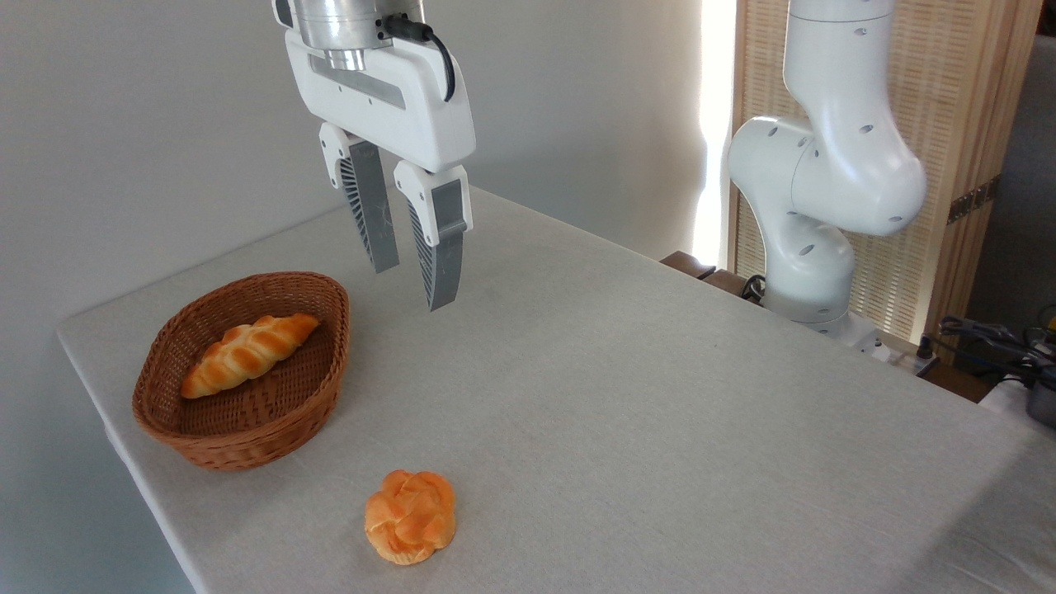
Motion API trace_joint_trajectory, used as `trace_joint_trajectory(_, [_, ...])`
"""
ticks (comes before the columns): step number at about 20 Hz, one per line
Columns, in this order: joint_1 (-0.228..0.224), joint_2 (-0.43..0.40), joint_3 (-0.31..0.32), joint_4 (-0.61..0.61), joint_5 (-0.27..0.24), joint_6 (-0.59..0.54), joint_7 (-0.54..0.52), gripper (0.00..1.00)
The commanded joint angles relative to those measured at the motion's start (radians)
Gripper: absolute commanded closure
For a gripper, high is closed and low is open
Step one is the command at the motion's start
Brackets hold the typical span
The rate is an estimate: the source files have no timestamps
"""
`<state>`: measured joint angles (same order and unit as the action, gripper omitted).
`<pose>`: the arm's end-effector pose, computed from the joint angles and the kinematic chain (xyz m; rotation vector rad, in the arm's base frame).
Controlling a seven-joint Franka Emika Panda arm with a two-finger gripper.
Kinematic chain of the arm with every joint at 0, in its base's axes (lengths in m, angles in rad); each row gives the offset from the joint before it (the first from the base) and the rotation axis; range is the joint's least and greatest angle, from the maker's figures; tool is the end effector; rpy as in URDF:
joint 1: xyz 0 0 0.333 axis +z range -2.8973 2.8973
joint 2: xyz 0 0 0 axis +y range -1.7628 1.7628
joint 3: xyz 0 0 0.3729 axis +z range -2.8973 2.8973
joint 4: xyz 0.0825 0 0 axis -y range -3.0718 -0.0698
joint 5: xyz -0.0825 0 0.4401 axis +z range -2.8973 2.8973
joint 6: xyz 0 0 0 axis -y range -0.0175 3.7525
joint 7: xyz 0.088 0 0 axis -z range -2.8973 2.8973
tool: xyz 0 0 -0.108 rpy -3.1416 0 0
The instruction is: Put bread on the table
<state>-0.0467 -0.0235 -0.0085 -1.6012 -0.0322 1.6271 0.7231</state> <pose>0.6065 -0.0369 0.6837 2.8931 -1.1846 0.0894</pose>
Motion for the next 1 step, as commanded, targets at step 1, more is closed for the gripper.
trace_joint_trajectory(1, [-0.005, 0.014, 0.002, 0.032, 0.012, -0.036, -0.008, 0.0])
